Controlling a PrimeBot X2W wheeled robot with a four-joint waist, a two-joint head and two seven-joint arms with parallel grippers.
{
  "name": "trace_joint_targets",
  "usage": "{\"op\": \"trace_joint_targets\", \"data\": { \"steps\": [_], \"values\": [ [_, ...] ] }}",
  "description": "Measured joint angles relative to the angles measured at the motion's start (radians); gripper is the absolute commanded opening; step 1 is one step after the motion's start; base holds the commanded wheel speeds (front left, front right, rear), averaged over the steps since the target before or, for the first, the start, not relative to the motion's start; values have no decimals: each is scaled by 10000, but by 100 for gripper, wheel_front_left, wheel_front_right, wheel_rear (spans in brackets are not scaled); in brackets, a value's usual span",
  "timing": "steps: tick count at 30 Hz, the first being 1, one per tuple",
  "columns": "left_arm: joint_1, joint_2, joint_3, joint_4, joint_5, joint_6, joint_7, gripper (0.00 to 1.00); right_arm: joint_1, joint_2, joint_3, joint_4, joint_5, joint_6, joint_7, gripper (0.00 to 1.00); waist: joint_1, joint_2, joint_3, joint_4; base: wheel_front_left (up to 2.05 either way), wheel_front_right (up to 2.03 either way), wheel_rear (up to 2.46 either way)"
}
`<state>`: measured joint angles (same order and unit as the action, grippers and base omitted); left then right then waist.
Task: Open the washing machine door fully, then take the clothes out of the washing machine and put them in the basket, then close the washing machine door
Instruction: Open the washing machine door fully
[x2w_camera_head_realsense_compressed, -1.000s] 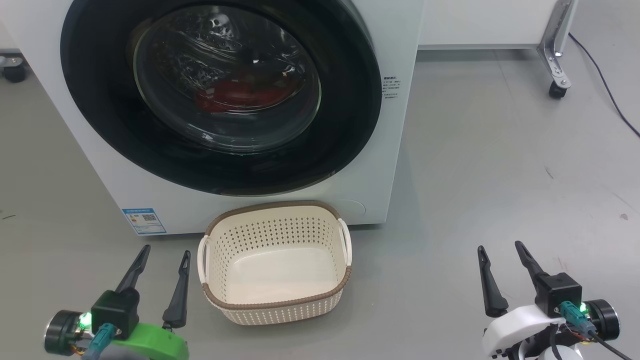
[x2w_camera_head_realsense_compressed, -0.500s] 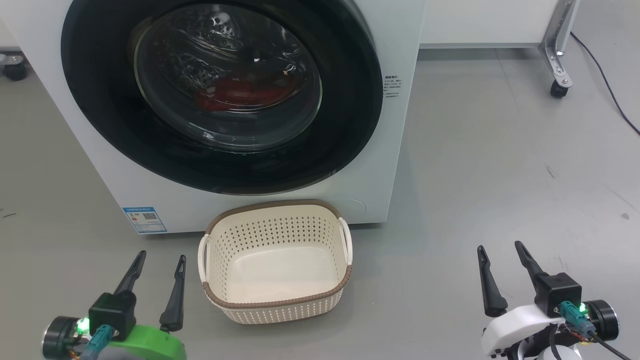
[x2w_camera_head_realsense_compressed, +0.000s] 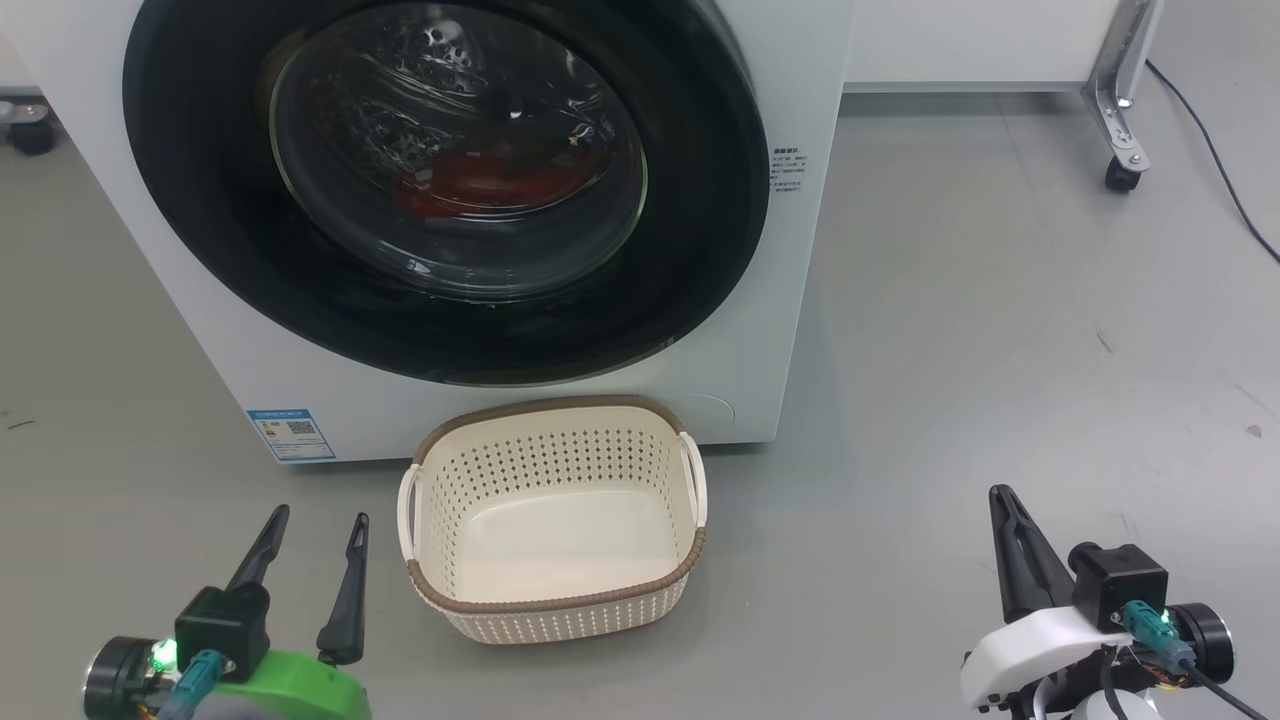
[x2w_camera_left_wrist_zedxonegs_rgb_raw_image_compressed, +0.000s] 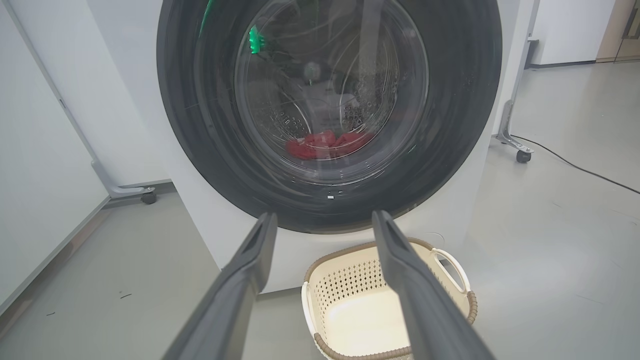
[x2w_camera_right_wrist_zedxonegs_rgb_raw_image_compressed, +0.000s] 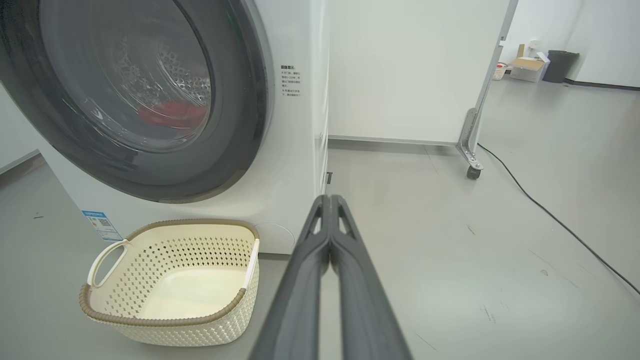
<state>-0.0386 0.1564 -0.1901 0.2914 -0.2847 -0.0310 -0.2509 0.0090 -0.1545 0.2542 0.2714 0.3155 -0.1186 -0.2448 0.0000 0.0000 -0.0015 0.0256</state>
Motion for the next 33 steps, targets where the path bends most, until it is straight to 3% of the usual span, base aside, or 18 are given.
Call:
{"op": "trace_joint_targets", "data": {
  "steps": [8,13,23,33],
  "values": [
    [-23,-58,17,-21,17,-88,0,100,-1,113,-228,-25,456,58,0,0,0,0,144,69,0,0,0],
    [-41,-67,86,-109,19,-96,0,100,-19,453,-433,-86,1183,382,17,0,0,0,350,114,0,0,0],
    [-508,-88,257,-577,33,-188,-2,100,-804,947,-1536,-328,3685,1005,431,0,0,0,1057,160,0,0,0],
    [-964,-140,251,-851,136,-360,-10,100,-2110,1062,-2892,-265,7062,1655,1354,0,0,0,1852,277,0,0,0]
  ]
}}
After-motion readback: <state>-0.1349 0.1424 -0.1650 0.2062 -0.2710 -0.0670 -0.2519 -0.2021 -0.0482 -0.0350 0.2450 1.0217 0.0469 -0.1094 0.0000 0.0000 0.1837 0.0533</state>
